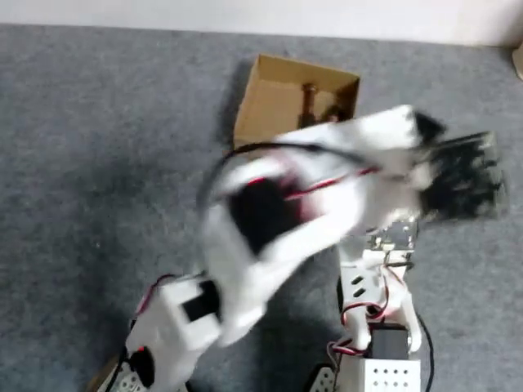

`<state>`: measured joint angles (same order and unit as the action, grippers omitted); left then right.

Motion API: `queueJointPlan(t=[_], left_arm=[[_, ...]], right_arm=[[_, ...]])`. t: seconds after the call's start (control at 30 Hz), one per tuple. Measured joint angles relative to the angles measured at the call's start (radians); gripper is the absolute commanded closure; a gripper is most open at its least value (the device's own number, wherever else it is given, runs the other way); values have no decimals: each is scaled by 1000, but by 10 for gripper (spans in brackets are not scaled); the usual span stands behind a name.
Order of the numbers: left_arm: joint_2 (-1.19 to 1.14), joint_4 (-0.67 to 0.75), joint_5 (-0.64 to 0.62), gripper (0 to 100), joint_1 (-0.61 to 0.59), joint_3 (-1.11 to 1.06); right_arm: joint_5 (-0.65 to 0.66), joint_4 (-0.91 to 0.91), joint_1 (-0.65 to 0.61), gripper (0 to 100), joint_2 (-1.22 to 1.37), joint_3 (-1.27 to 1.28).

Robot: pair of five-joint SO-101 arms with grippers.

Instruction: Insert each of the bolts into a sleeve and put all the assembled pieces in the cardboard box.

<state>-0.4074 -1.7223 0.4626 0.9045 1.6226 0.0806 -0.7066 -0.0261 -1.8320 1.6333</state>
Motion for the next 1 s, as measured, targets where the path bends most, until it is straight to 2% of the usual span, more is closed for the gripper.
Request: queueJointPlan(t=[0.07, 0.17, 0.33, 0.47, 0.63, 0.77, 0.93, 1.0], left_arm=[[100, -48, -84, 994, -38, -20], [242, -64, -229, 994, -163, -78], [509, -66, -276, 994, -342, -272], [783, -68, -279, 994, -496, -543], [1224, -68, -279, 994, -617, -1069], [1620, -29, -279, 994, -677, -1631], [2101, 210, -279, 994, -764, -2375], [2194, 321, -279, 994, -801, -2604]], right_arm=[[0, 2, 0, 622, 0, 0], [0, 2, -2, 622, 0, 9], [0, 3, -37, 622, 0, 9], [0, 3, -40, 622, 0, 9], [0, 14, -43, 622, 0, 31], [0, 35, -77, 622, 0, 32], [5, 35, -132, 622, 0, 38], [32, 35, -153, 622, 0, 38]])
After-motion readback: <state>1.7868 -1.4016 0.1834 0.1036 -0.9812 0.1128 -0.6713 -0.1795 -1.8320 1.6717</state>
